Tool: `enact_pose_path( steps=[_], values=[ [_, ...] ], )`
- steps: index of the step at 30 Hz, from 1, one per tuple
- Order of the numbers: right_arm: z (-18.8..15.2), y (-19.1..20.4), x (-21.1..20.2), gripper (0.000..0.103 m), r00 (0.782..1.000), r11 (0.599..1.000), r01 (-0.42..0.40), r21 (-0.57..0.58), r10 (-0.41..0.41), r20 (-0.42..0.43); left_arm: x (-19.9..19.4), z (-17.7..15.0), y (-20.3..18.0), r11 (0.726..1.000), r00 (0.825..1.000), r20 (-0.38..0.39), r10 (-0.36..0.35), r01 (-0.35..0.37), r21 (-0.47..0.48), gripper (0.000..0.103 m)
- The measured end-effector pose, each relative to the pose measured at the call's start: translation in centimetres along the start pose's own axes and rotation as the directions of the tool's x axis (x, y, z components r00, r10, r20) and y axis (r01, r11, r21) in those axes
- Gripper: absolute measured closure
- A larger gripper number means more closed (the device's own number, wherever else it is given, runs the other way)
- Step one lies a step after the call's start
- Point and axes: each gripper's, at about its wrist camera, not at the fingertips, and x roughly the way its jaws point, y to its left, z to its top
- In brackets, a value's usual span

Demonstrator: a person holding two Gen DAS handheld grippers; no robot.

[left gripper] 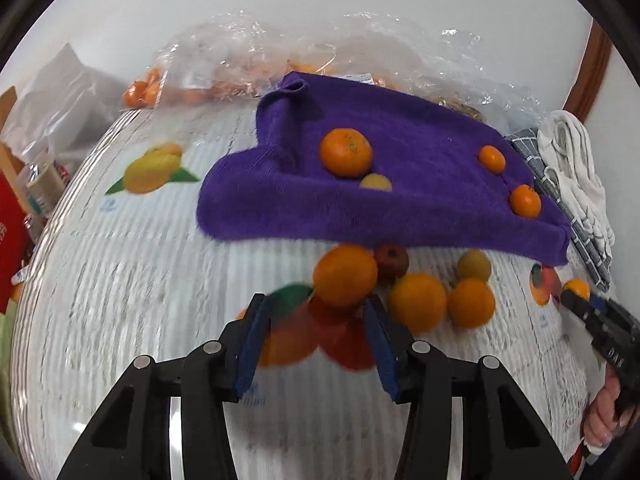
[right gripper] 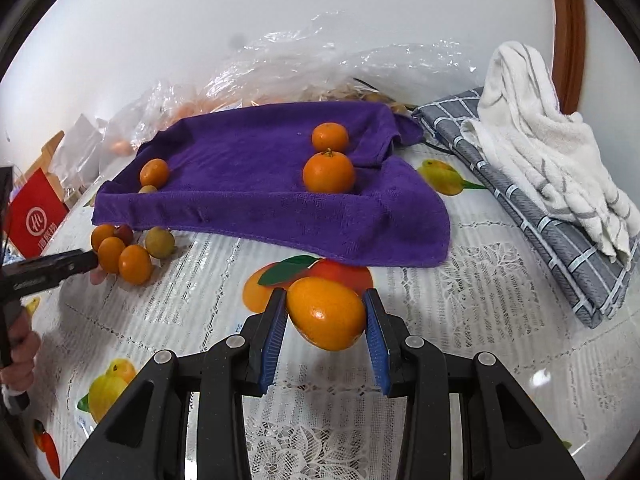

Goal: Organize fruits
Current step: 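Move the right gripper to the fruit pile and grasp a small oval orange, then grasp a large orange with the left gripper while the right gripper holds its orange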

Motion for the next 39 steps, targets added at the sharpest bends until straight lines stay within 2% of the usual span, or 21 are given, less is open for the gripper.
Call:
enact_pose_path(
  steps=[6,7,9,13,16,21,24,28,39],
  values=[
    [0.0,0.0,0.9,0.065,0.999,1.0,-0.006,0.01,0.007,-0.052,0.9,1.0,-0.4,0.998,0.998,0.005,-0.059,0.059,0.011,0.058],
    [0.0,0.0,0.9,0.065,0.999,1.0,-0.008,0.012,0.009,-0.052,1.0,1.1,-0.4,0.998,0.998,0.012,-0.066,0.066,0.007,0.06],
    [0.0,-0.1,1.0,0.065,0.999,1.0,-0.012,0.016,0.013,-0.052,1.1,0.8,-0.4,0.996,0.996,0.027,-0.084,0.084,0.004,0.072],
    [0.1,0.0,1.1,0.065,0.999,1.0,-0.008,0.012,0.009,-0.048,0.8,0.5,-0.3,0.996,0.995,0.051,-0.089,0.089,0.002,0.073],
    [0.0,0.3,0.9,0.065,0.999,1.0,-0.012,-0.007,0.012,-0.036,-0.2,0.4,0.1,0.999,0.992,0.116,-0.045,0.047,-0.016,0.073],
    [-0.1,0.4,0.4,0.065,1.0,1.0,-0.002,-0.019,0.002,-0.013,-1.8,0.7,0.7,0.997,0.977,0.204,-0.052,0.061,-0.036,0.073],
    [-0.1,0.3,0.1,0.065,1.0,1.0,-0.01,-0.021,0.01,0.004,-1.6,0.8,0.9,0.996,0.977,0.204,-0.064,0.075,-0.044,0.073],
    [-0.2,0.2,0.0,0.065,1.0,1.0,-0.017,-0.014,0.017,0.005,-1.3,0.7,0.7,0.998,0.98,0.195,-0.034,0.043,-0.042,0.073],
    [-0.3,0.4,0.0,0.065,1.0,0.999,-0.02,-0.027,0.02,0.005,-2.2,0.4,0.3,0.994,0.97,0.227,-0.085,0.098,-0.047,0.073]
  ],
)
